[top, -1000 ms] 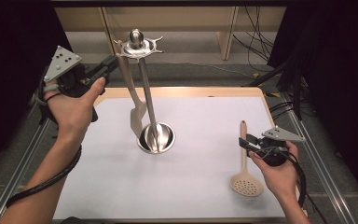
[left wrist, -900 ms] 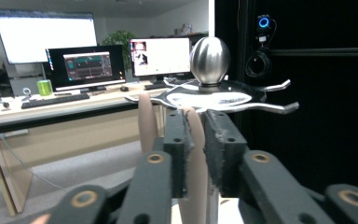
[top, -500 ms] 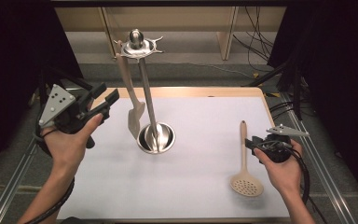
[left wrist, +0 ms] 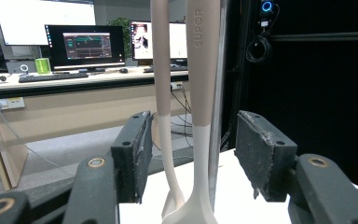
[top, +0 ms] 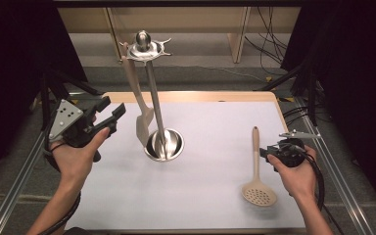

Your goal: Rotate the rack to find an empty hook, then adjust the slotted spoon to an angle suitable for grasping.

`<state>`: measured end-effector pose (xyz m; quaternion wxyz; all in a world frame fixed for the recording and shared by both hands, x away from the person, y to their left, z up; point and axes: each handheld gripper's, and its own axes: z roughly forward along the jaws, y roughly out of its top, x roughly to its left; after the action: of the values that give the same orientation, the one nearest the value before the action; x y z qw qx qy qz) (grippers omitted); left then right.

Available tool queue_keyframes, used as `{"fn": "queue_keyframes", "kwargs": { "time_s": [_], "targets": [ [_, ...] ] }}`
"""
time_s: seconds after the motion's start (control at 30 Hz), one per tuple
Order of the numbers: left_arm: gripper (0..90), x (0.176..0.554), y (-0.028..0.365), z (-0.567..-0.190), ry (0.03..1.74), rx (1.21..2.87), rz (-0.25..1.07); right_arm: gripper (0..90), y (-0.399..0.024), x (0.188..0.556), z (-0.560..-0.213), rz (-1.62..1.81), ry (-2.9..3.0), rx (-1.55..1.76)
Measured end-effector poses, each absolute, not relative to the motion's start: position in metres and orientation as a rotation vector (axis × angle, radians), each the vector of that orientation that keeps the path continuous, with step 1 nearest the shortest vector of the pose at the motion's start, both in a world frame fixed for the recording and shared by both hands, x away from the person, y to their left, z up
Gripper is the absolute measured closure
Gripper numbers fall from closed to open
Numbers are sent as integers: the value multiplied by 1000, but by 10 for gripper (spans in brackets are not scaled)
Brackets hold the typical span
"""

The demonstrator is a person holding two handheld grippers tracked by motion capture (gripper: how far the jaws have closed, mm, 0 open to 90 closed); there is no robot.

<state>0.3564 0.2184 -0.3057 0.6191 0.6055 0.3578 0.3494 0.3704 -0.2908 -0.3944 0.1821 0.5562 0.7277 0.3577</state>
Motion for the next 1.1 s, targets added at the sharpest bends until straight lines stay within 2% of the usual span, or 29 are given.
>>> {"fn": "queue_keyframes", "kwargs": {
  "time_s": [0.6,1.1],
  "targets": [
    [453,356,216,-311,844,1364,820,646,-292,370,-388,1020,1997,1535],
    [448,355,219,-311,865,1366,808,694,-278,398,-411,677,2198,1801]
  ]
}}
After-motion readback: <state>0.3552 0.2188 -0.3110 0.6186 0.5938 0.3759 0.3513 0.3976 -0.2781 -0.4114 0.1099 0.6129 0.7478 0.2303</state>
